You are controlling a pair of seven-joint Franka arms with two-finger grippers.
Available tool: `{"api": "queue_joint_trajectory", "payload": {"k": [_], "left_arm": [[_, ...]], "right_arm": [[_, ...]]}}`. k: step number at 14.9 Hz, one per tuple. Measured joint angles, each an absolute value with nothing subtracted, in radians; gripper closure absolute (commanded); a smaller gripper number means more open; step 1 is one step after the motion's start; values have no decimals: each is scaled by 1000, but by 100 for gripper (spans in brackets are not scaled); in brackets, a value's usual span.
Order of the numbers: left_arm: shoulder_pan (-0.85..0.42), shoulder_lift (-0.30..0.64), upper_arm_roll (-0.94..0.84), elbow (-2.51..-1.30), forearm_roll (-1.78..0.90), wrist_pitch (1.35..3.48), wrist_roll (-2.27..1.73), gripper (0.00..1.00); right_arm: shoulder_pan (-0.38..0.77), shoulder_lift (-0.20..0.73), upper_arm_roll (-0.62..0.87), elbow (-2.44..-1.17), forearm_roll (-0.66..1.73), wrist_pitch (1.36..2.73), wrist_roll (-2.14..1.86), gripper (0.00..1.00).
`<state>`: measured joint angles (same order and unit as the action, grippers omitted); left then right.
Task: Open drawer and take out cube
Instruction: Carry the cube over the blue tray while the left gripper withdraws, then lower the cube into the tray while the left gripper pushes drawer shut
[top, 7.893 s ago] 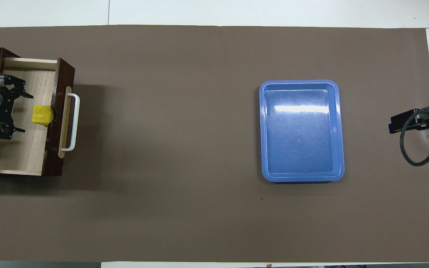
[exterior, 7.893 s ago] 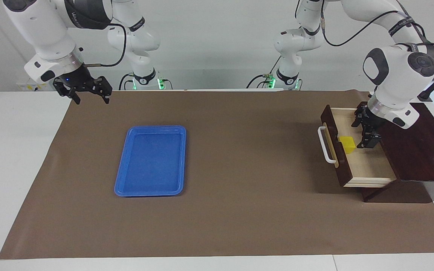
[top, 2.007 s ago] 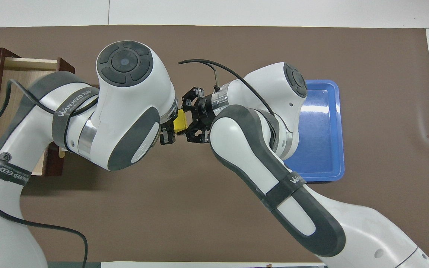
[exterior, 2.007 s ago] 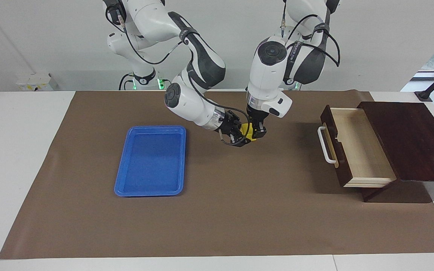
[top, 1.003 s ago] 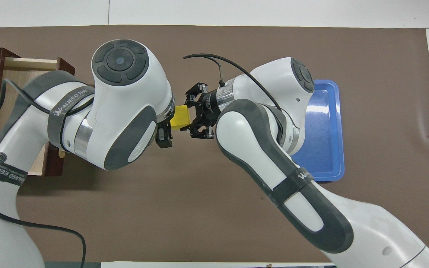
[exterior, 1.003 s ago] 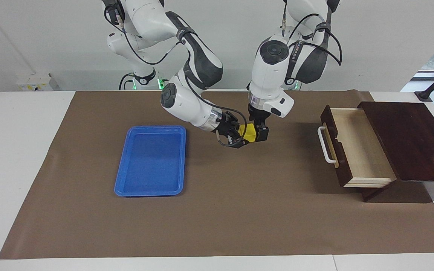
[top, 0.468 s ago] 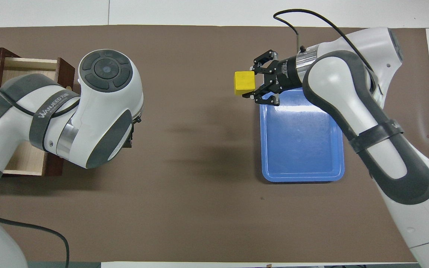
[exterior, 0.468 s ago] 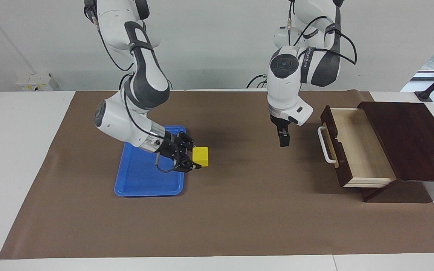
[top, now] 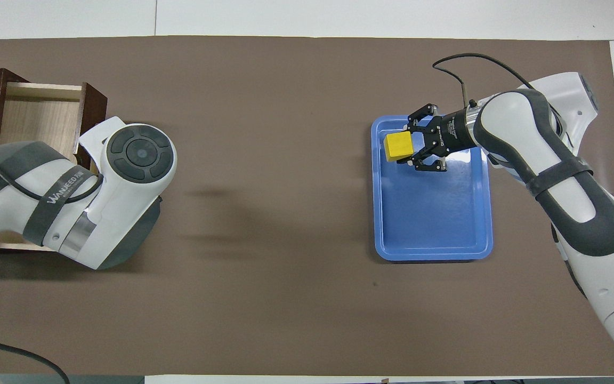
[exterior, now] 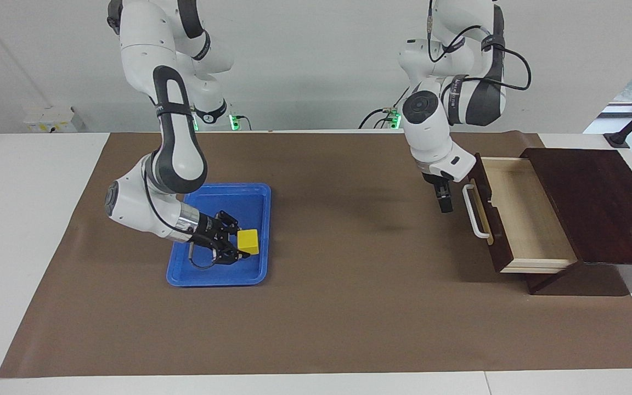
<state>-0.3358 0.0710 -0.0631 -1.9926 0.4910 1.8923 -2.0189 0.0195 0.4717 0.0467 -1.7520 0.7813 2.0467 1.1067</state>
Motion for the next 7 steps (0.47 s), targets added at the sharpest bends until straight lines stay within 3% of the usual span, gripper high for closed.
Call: {"api": "queue_joint_trajectory", "payload": {"k": [7], "left_arm": [[-210,54,-63,-2048,571,1975,-1909,0]], "right_arm": [[5,492,38,-1788,769,2097,1048,100]]}}
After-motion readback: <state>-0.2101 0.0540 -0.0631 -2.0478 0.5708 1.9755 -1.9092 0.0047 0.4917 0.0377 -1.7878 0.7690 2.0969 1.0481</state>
